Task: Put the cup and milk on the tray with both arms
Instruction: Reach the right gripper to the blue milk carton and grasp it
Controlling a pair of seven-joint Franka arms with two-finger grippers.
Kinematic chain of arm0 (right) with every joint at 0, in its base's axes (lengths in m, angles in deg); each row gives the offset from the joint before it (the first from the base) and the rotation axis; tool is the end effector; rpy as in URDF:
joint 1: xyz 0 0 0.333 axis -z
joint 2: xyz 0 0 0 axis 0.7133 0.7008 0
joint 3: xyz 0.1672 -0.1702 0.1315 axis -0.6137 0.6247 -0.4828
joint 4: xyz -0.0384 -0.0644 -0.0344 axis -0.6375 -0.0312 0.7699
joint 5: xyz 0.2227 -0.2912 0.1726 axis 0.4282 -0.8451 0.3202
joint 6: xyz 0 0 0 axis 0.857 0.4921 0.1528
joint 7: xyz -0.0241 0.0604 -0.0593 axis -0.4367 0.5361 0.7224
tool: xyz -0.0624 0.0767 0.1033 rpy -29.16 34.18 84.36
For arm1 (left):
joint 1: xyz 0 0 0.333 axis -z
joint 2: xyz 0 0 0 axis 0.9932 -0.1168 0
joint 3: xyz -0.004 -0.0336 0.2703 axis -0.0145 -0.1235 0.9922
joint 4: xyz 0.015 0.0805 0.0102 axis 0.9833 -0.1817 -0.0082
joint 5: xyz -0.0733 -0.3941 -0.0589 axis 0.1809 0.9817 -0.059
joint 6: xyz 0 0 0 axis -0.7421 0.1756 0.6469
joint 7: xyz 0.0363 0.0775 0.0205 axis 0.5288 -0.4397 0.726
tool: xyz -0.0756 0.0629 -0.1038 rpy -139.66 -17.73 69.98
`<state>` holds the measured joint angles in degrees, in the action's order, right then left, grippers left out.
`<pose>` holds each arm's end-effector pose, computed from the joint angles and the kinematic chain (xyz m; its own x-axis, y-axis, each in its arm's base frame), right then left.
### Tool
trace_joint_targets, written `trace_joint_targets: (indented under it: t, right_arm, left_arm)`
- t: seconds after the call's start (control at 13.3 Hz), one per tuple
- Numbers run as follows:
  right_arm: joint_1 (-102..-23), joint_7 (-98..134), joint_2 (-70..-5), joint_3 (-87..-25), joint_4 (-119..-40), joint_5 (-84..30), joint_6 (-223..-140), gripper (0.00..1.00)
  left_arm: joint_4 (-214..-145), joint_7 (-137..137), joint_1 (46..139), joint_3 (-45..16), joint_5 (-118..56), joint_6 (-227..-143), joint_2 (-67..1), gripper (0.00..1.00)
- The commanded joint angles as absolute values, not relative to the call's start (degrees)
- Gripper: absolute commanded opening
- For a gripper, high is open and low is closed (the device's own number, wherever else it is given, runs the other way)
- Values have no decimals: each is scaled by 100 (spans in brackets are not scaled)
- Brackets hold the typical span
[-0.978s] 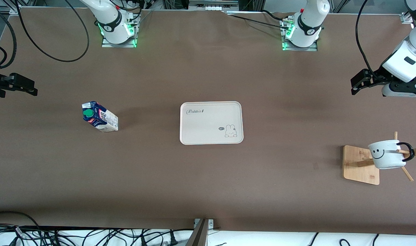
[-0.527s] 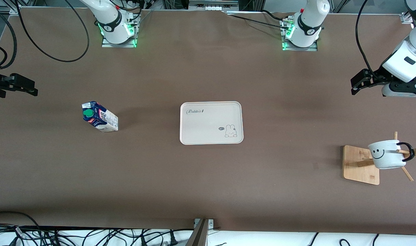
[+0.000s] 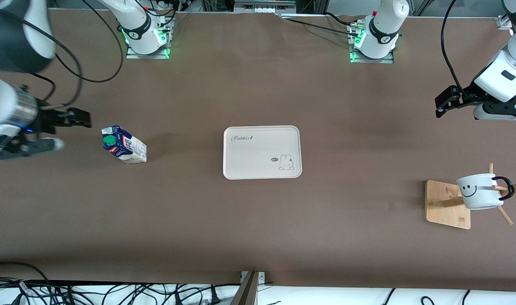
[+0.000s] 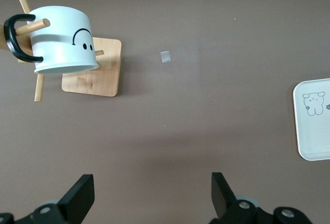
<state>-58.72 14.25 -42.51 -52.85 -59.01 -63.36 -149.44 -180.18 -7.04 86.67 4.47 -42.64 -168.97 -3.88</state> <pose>0.6189 0.0600 0.4434 0.9480 0.2231 -0.2271 0.2312 -0.9729 0.0093 0.5679 -0.0209 0.5034 0.9956 -0.0667 0.0657 -0.0636 -0.9969 -0.0469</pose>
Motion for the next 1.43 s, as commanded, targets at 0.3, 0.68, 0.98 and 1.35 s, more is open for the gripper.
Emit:
trace_joint_targets:
  t: [0.3,0.68,0.98,1.35]
  right_arm:
    - [-5808,797,-3143,-5248,-5804,-6250,-15219,100]
    - [-5291,865,-2993,-5240,-5962,-5557,-15193,100]
    - [-5192,856,-2984,-5222,-6199,-5511,-15210,100]
    - [-5236,865,-3028,-5222,-6393,-5511,-15236,100]
  left_arm:
    - [-17310,-697,8698,476,-4159,-16293,-819,100]
    - [-16819,-662,8725,476,-4168,-16301,-1310,100]
    - [-16484,-706,8646,502,-4159,-16301,-1803,100]
    - [-16544,-741,8480,529,-4090,-16327,-2006,100]
